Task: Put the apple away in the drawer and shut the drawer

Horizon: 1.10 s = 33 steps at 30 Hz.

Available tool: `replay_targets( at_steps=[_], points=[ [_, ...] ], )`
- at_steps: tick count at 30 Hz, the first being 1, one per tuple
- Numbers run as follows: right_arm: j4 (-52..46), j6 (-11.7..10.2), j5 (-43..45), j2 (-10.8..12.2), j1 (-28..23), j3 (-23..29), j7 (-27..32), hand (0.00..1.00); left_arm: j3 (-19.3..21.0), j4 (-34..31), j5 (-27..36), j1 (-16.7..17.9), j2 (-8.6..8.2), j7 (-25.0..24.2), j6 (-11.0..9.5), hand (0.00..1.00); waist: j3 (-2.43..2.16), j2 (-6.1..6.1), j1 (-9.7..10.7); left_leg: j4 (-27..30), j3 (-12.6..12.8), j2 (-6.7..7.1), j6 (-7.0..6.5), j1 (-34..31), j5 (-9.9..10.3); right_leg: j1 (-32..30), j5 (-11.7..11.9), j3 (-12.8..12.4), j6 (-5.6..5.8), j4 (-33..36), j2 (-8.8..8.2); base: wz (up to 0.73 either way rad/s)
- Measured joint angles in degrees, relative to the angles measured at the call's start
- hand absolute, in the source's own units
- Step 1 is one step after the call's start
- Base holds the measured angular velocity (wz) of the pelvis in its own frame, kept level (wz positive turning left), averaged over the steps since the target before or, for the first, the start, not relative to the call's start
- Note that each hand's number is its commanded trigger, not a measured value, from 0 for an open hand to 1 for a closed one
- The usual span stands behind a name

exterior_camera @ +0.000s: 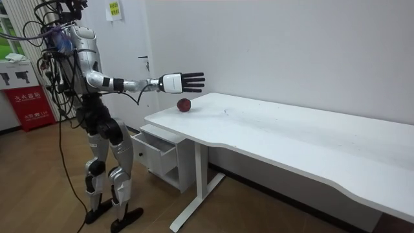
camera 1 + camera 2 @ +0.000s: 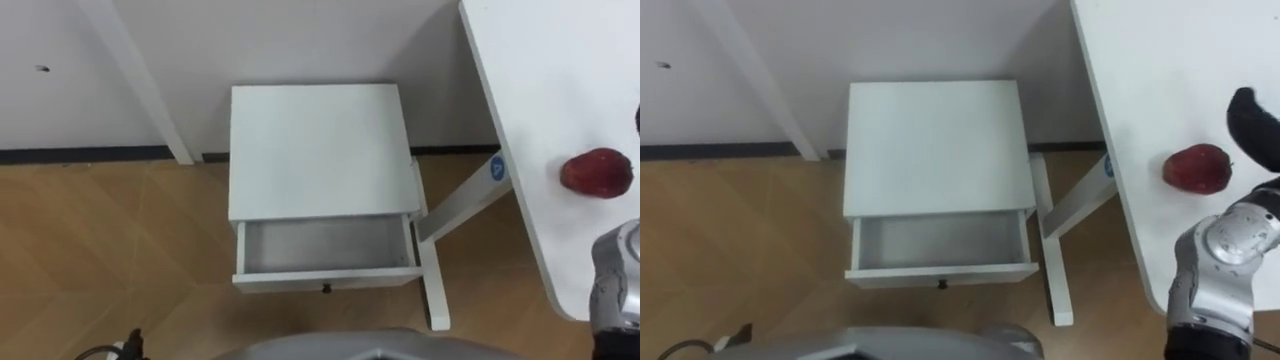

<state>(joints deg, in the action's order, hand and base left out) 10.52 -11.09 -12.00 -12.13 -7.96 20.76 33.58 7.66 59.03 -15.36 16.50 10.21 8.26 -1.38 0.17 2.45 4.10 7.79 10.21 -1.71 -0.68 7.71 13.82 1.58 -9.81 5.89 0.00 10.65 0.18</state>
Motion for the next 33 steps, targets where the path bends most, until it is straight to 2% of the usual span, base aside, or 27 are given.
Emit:
replay_targets(
  at_steps=[6, 8, 12, 16, 20, 28, 33],
  points=[
    [0.26, 0.07, -0.49, -0.99, -0.14, -0.57, -5.76, 0.0, 0.28, -0.04, -0.49, 0.06, -0.01, -0.18, -0.45, 0.0, 0.03, 0.34, -0.06, -0.01, -0.01, -0.05, 0.01, 0.24, 0.0, 0.29, 0.01, 0.1, -0.02, -0.04, 0.01, 0.0],
    [2.23, 0.15, -0.95, -2.17, -0.12, -0.99, -8.72, 0.0, 1.01, -0.05, -0.58, 0.13, 0.0, -0.08, -0.47, 0.0, -0.12, 0.65, -0.17, -0.03, -0.18, -0.13, 0.01, 0.68, 0.0, 0.65, 0.02, -0.34, -0.02, -0.04, 0.03, -0.02],
    [4.1, 1.16, -1.23, -2.74, -0.14, -1.11, -12.62, 0.0, 1.45, -0.1, -0.55, 0.18, 0.05, 0.0, -0.48, 0.0, -0.13, 0.6, -0.51, -0.04, -0.45, -0.4, 0.01, 1.0, 0.0, 1.07, 0.04, -0.16, -0.02, -0.08, -0.04, 0.02],
    [9.85, 1.26, -1.22, -3.96, -0.04, -1.4, -16.98, 0.0, 1.49, -0.2, -0.68, 0.16, 0.67, -0.5, -0.56, 0.0, -0.16, 0.68, -0.61, -0.02, -1.0, -0.52, 0.01, 1.13, 0.0, 1.46, 0.07, 0.57, -0.08, -0.12, -0.06, 0.08],
    [13.79, 1.98, -0.99, -4.22, 0.11, -1.4, -20.64, 0.0, 1.8, -0.08, -2.28, 0.67, 1.56, -2.27, -0.55, 0.0, -0.15, 0.68, -0.75, 0.03, -0.97, -0.63, 0.03, 1.14, -0.01, 1.53, 0.17, 1.28, -0.25, -0.09, -0.09, 0.01],
    [15.77, 2.5, -0.76, -4.54, 0.11, -1.41, -25.09, 0.0, 2.83, 0.07, -2.35, 1.68, 1.65, -3.24, -0.5, 0.0, -0.04, 0.98, -0.58, 0.54, -0.95, -0.61, 0.03, 0.91, -0.01, 1.62, 0.26, 1.95, -0.3, 0.09, -0.37, 0.01],
    [16.63, 2.5, 1.25, -6.22, 0.15, -1.42, -27.14, 0.0, 3.37, 0.09, -2.39, 1.72, 1.65, -3.68, -0.35, 0.0, -0.04, 1.02, -0.75, 0.63, -0.93, -0.61, 0.03, 0.82, -0.01, 1.59, 0.26, 1.97, -0.31, 0.0, -0.35, 0.0]
  ],
)
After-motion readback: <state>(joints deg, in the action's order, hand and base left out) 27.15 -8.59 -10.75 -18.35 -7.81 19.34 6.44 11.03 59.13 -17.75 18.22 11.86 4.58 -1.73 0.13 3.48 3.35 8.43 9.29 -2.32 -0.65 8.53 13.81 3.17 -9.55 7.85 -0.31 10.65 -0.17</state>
